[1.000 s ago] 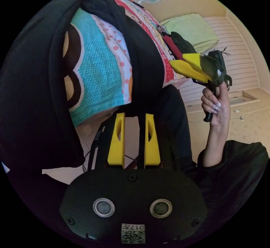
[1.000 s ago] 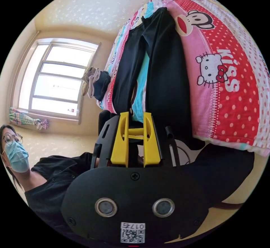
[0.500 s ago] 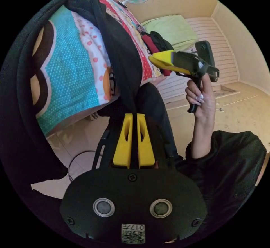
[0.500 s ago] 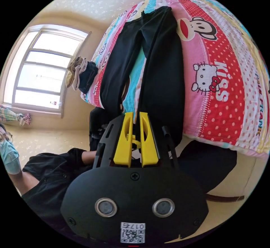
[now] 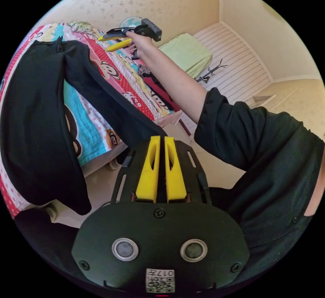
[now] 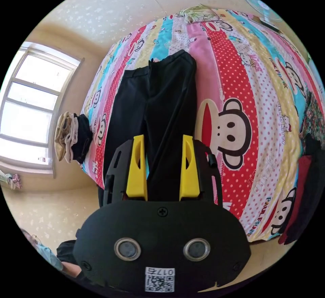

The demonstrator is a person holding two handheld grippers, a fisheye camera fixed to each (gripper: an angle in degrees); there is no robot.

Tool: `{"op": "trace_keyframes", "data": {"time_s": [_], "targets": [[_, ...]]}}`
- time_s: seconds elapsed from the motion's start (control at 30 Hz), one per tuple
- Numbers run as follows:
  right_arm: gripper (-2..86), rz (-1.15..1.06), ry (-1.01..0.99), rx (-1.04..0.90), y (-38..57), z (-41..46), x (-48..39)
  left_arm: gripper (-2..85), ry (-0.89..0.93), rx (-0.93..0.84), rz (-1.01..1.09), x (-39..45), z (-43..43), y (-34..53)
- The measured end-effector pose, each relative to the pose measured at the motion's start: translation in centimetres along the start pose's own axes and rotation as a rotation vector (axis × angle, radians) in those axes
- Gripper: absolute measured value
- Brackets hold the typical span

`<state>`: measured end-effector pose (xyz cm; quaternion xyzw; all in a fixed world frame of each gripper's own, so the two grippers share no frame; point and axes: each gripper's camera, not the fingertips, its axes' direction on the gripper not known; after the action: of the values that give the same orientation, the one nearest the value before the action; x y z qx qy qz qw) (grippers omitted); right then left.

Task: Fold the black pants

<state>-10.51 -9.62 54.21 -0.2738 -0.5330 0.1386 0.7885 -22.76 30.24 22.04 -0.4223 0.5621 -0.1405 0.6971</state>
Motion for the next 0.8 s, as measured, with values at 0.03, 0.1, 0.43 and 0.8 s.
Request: {"op": "trace_keyframes", "data": {"time_s": [0.03, 0.1, 0.43, 0.8], "targets": [[16.8, 0.024, -0.023, -0.011, -1.8, 1.1, 0.1, 0.3, 0.039, 0.023, -0.01, -0.3, -1.2, 0.0], [17.2, 0.068, -0.032, 0.005, -4.0, 2.2, 0.9, 0.3, 0.088, 0.058, -0.021, -0.8, -3.0, 0.1], [5.2, 0.017, 0.03, 0.026, -10.9, 7.7, 0.9, 0.5, 0.29, 0.214, -0.164, -5.0, -10.6, 1.7], [2.3, -0.324, -0.117, 0.105, -13.2, 10.7, -15.7, 0.5, 0.306, 0.397, -0.456, -8.9, -18.8, 8.7]]}}
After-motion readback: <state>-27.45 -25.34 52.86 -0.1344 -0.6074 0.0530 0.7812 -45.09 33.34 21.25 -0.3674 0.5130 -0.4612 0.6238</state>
